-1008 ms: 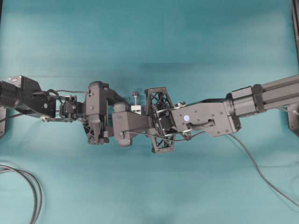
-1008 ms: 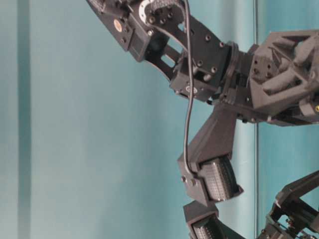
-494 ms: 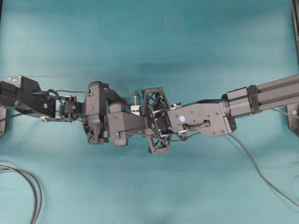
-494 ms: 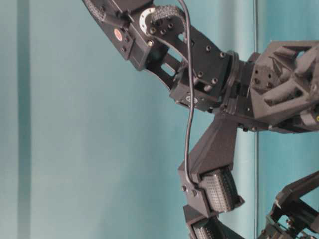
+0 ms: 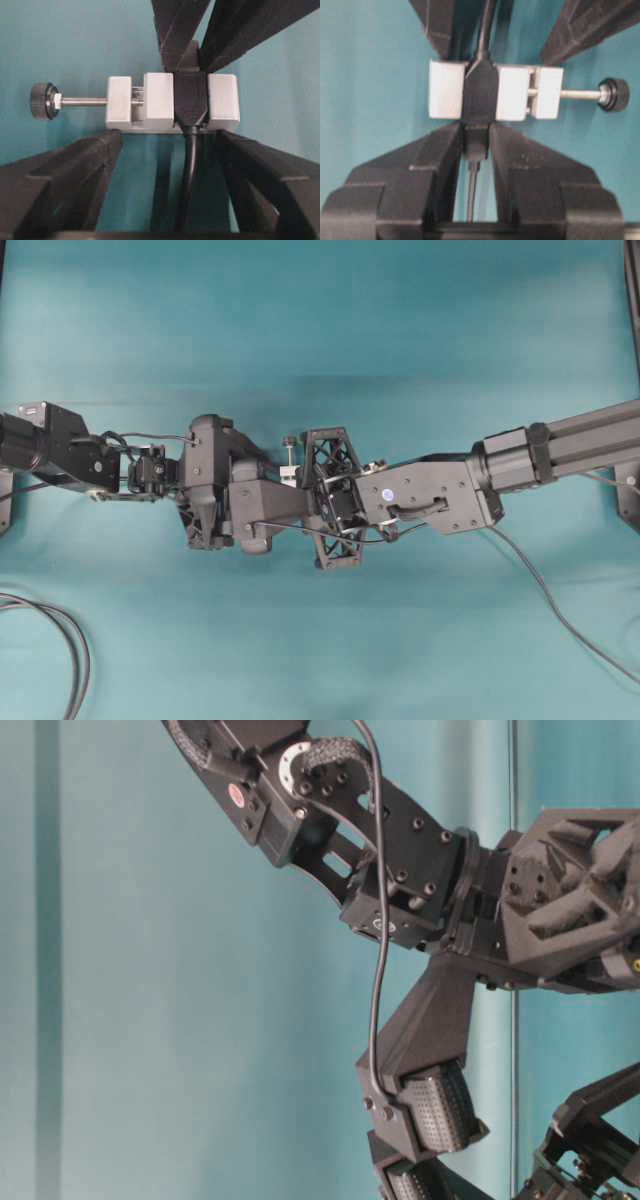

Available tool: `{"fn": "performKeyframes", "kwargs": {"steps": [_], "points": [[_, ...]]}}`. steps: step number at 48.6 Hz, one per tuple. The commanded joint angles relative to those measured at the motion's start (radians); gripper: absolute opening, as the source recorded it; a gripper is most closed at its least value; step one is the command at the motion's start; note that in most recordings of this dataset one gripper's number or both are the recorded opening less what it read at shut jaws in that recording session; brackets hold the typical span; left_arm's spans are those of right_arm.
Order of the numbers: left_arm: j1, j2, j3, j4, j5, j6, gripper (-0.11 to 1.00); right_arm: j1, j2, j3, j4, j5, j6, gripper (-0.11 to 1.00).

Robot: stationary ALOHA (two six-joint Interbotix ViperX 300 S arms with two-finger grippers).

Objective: Insert the USB cable into the female connector supported by the left arm.
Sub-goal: 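Push the USB plug into the female connector with the right gripper, then open the right gripper and pull it back to the right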

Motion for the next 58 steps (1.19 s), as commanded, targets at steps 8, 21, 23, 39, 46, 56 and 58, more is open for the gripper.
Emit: {"fn": "performKeyframes", "kwargs": {"steps": [8, 21, 23, 39, 46, 56, 58], "points": [[0.017, -0.003, -0.034, -0.003, 0.009, 0.000, 0.89, 0.008, -0.021, -0.058, -0.005, -0.002, 0.005, 0.19], [0.008, -0.006, -0.035, -0.003, 0.012, -0.003, 0.89, 0.008, -0.021, -0.055, -0.005, 0.005, 0.008, 0.36], [0.005, -0.006, -0.037, -0.003, 0.014, -0.003, 0.89, 0.008, -0.021, -0.054, -0.005, 0.012, 0.009, 0.48], [-0.009, -0.031, -0.017, -0.003, 0.043, -0.008, 0.89, 0.018, -0.178, 0.074, -0.005, 0.029, 0.046, 0.70], [-0.009, -0.054, 0.002, -0.003, 0.043, -0.008, 0.89, 0.025, -0.293, 0.155, -0.005, 0.032, 0.080, 0.71], [-0.008, -0.086, 0.017, -0.003, 0.066, -0.009, 0.89, 0.025, -0.451, 0.276, -0.005, 0.015, 0.161, 0.71], [-0.008, -0.092, 0.017, -0.003, 0.071, -0.009, 0.89, 0.025, -0.479, 0.295, -0.005, -0.003, 0.172, 0.71]]}}
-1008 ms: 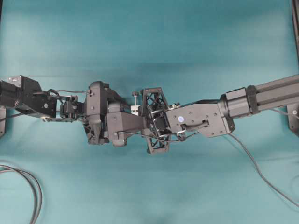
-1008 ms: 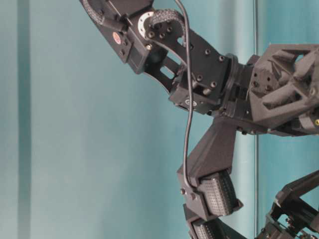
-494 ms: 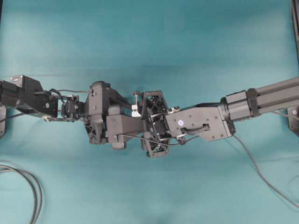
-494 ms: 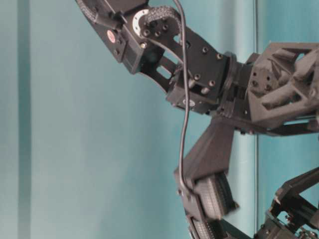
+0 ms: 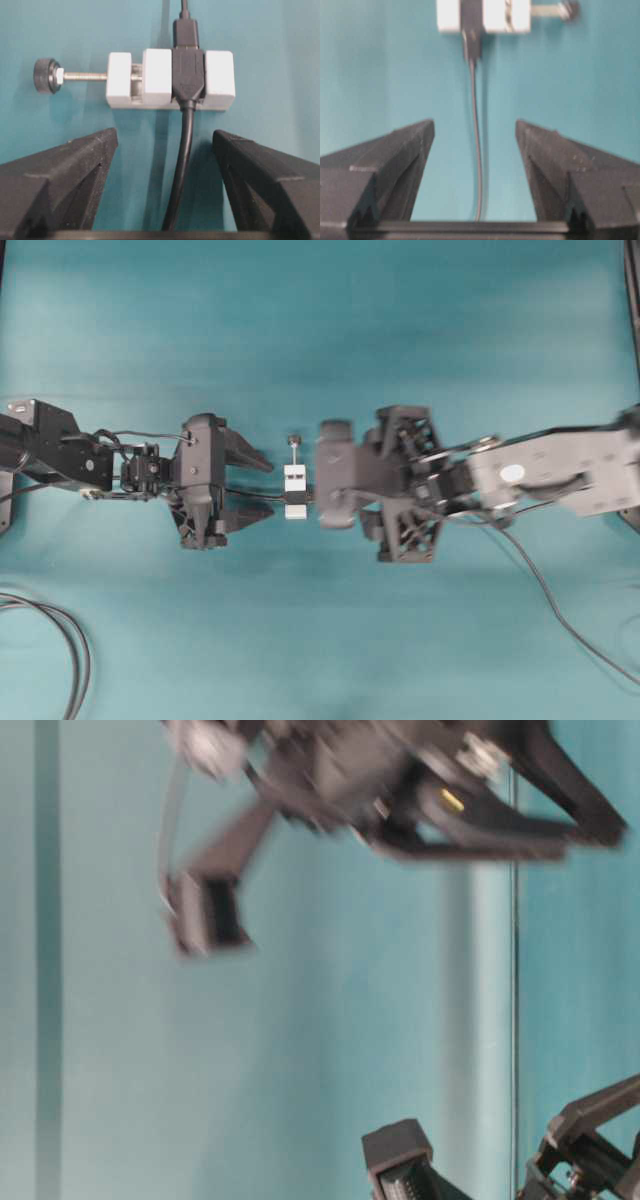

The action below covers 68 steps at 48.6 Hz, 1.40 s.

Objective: Insert the USB cable into the female connector supported by the left arm.

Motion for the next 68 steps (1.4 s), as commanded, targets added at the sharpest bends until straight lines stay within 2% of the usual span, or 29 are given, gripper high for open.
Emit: {"fn": "performKeyframes", "kwargs": {"steps": [1, 11, 21, 31, 37, 47, 62, 68], "points": [[0.000, -0.043, -0.005, -0.002, 0.006, -0.009, 0.89, 0.003, -0.084, 0.023, -0.005, -0.038, 0.015, 0.71], [-0.006, -0.087, -0.005, -0.002, 0.008, -0.012, 0.89, -0.002, -0.155, 0.120, -0.005, -0.259, 0.063, 0.71], [-0.009, -0.222, 0.018, -0.002, 0.054, -0.012, 0.89, -0.008, -0.176, 0.218, -0.005, -0.511, 0.098, 0.71], [-0.009, -0.370, 0.072, -0.002, 0.135, -0.012, 0.89, -0.067, -0.235, 0.360, -0.005, -0.799, 0.095, 0.71], [-0.009, -0.457, 0.106, -0.005, 0.150, -0.012, 0.89, -0.107, -0.276, 0.456, -0.005, -0.908, 0.095, 0.71], [-0.008, -0.623, 0.206, -0.038, 0.187, -0.012, 0.89, -0.144, -0.362, 0.554, -0.005, -0.899, 0.091, 0.71], [0.041, -1.065, 0.374, -0.043, 0.302, 0.002, 0.89, -0.284, -0.696, 0.707, -0.005, -0.801, 0.086, 0.70], [0.037, -1.206, 0.417, -0.038, 0.364, 0.005, 0.89, -0.290, -0.801, 0.775, -0.005, -0.792, 0.069, 0.71]]}}
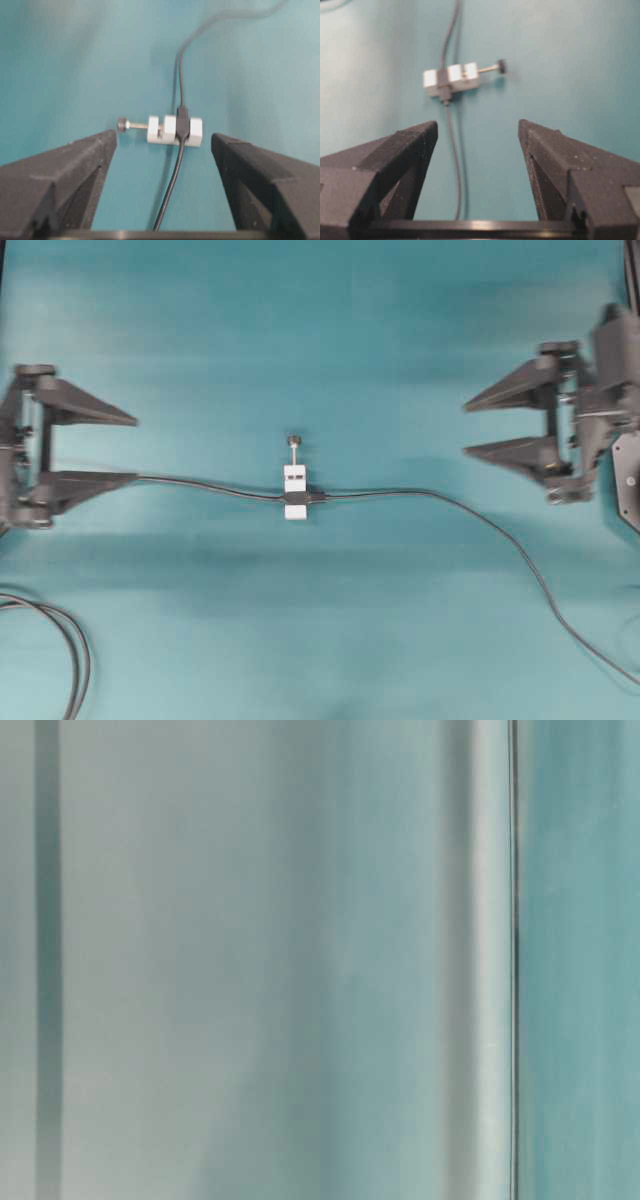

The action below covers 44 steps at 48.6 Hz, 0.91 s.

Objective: Insert the USB cable into the female connector supported by the left arm.

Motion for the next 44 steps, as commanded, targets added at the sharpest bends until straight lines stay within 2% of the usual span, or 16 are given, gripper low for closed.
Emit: {"fn": "performKeyframes", "kwargs": {"steps": [1, 9, 15, 18, 23, 26, 34, 44], "points": [[-0.002, -0.089, 0.011, 0.003, 0.037, 0.005, 0.89, 0.000, -0.064, 0.031, -0.003, 0.002, -0.011, 0.71], [-0.023, -0.190, 0.038, 0.003, 0.144, -0.006, 0.89, 0.003, -0.137, 0.101, -0.003, 0.002, -0.015, 0.71], [-0.066, -0.193, 0.069, 0.003, 0.158, -0.003, 0.89, 0.003, -0.137, 0.127, -0.003, 0.002, -0.038, 0.71], [-0.097, -0.193, 0.081, 0.003, 0.146, 0.005, 0.89, 0.005, -0.137, 0.132, -0.006, 0.003, -0.080, 0.71], [-0.118, -0.195, 0.107, 0.020, 0.095, 0.011, 0.89, 0.005, -0.137, 0.127, -0.035, 0.040, -0.186, 0.71], [-0.118, -0.195, 0.126, 0.038, 0.061, 0.021, 0.89, 0.005, -0.135, 0.126, -0.035, 0.084, -0.209, 0.71], [-0.118, -0.195, 0.183, 0.044, -0.031, 0.040, 0.89, 0.003, -0.137, 0.155, -0.035, 0.106, -0.161, 0.71], [-0.118, -0.193, 0.196, 0.044, -0.041, 0.035, 0.89, 0.003, -0.143, 0.153, -0.035, 0.097, 0.028, 0.71]]}}
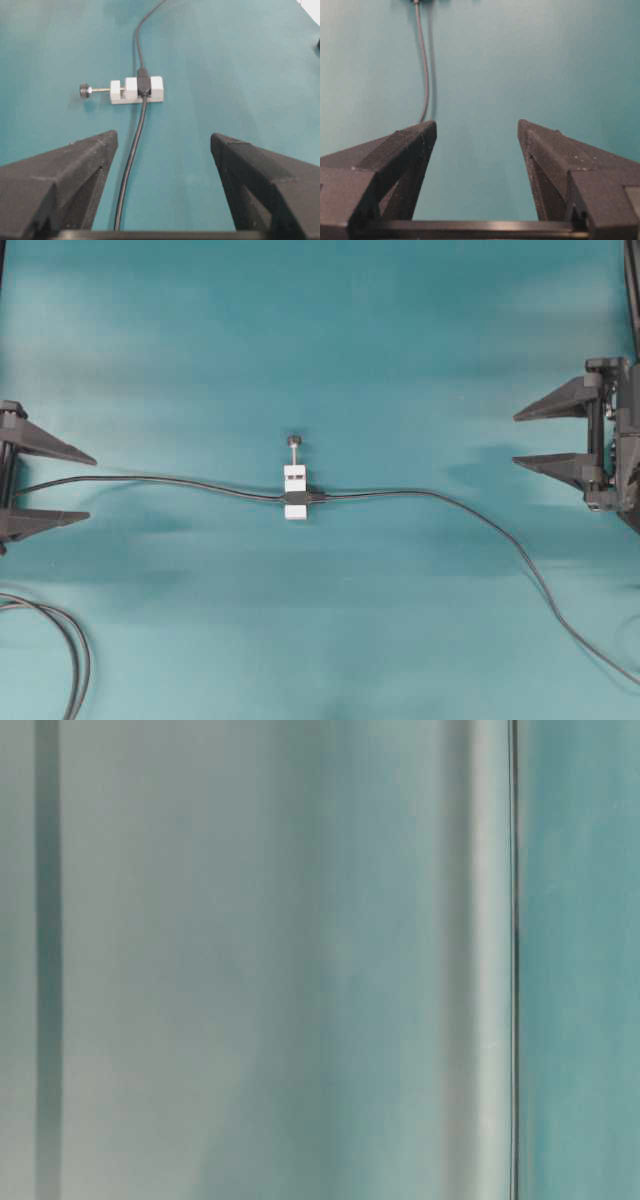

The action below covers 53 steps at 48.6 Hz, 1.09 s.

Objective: Insert the USB cable into the female connector supported by the left arm.

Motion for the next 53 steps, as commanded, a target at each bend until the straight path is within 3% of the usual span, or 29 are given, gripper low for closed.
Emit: {"fn": "performKeyframes", "kwargs": {"steps": [1, 18, 30, 45, 53], "points": [[-0.003, 0.006, -0.009, 0.003, 0.000, 0.006, 0.89, 0.000, -0.006, -0.015, -0.005, -0.012, 0.060, 0.71], [-0.003, 0.006, -0.011, 0.003, 0.089, 0.008, 0.89, 0.000, -0.141, -0.003, -0.005, 0.018, 0.087, 0.71], [-0.003, 0.006, -0.014, 0.003, 0.110, 0.011, 0.89, 0.000, -0.235, -0.008, -0.005, 0.187, 0.087, 0.71], [-0.003, 0.006, -0.008, 0.003, 0.103, 0.014, 0.89, 0.000, -0.238, -0.067, -0.005, 0.258, 0.089, 0.71], [-0.003, 0.006, -0.008, 0.005, 0.101, 0.014, 0.89, 0.064, -0.238, -0.035, 0.000, 0.301, 0.094, 0.71]]}}
